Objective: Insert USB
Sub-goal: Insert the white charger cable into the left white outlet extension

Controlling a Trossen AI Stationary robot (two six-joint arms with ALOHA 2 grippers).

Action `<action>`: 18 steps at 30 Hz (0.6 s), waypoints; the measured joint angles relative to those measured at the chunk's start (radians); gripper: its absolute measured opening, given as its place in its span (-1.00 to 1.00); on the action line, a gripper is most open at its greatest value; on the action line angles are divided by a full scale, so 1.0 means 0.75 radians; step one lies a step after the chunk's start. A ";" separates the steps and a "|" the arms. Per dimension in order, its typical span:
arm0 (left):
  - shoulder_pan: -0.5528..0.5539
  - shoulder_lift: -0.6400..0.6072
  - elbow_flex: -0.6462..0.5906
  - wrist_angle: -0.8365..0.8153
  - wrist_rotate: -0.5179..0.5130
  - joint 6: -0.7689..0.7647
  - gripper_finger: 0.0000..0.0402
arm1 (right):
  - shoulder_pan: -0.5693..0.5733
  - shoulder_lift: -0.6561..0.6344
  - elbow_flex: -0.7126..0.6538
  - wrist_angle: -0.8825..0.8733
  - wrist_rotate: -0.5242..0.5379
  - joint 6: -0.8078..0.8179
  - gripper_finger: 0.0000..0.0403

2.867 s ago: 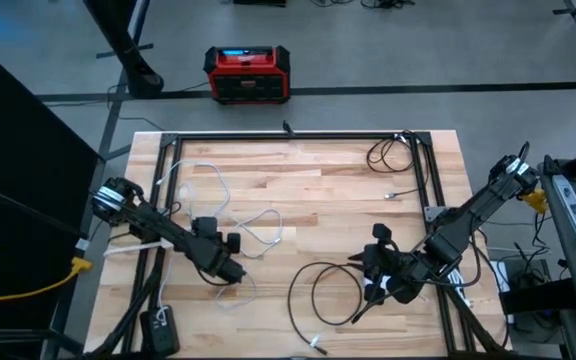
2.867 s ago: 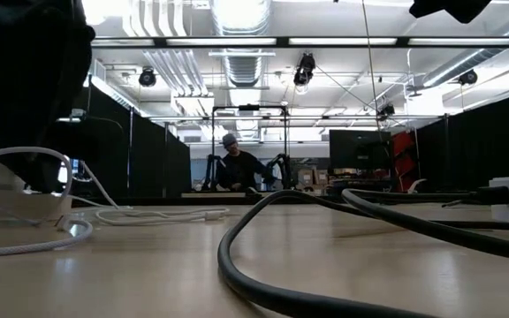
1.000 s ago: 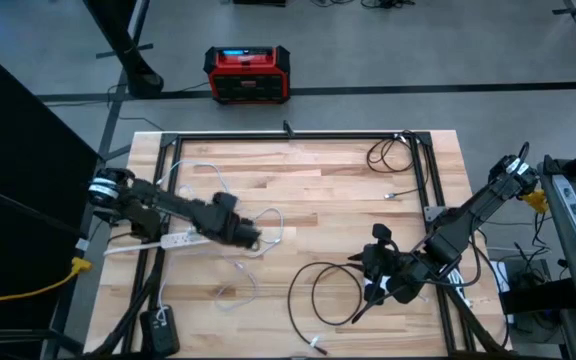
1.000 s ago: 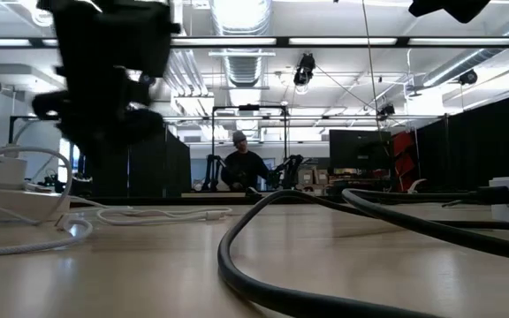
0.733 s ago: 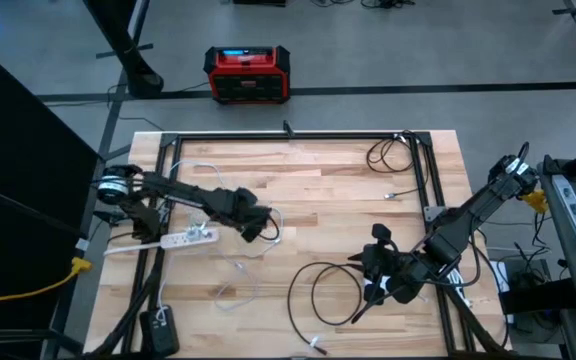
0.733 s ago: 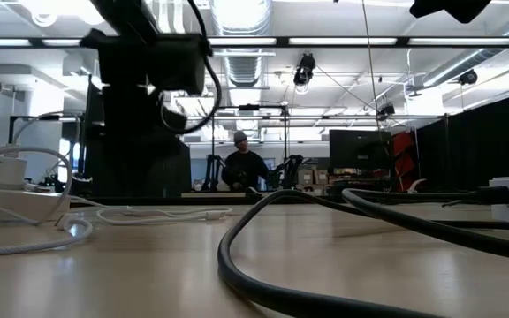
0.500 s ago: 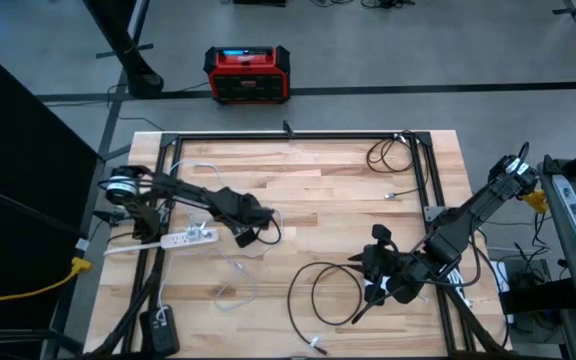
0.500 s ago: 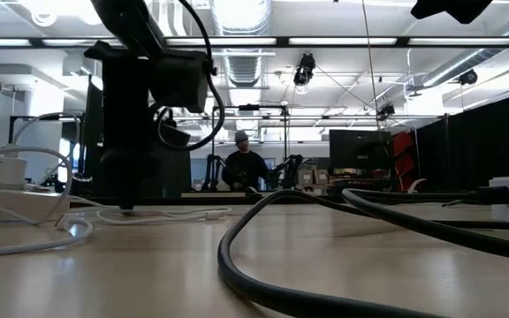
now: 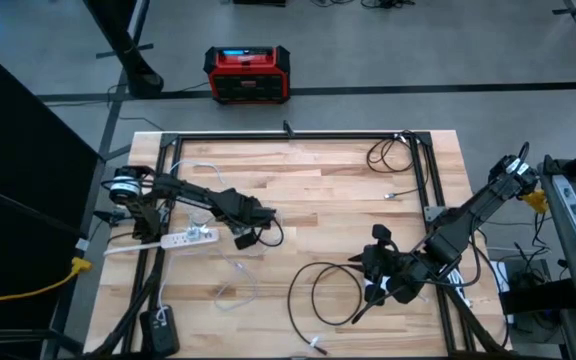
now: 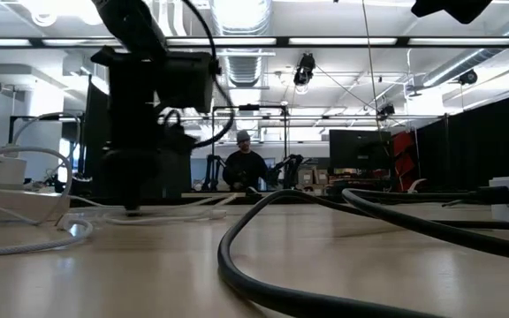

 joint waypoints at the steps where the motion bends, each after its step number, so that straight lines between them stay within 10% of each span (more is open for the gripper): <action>1: 0.000 0.003 0.024 0.049 0.019 0.002 -0.97 | 0.000 0.000 0.000 0.000 0.000 0.000 -0.80; 11: -0.001 0.003 0.360 0.504 0.020 0.168 -1.00 | 0.000 0.000 0.000 -0.005 0.000 -0.005 -0.75; 18: -0.002 0.002 0.578 0.199 0.014 0.197 -0.85 | 0.000 0.000 -0.004 -0.004 -0.011 0.004 -0.69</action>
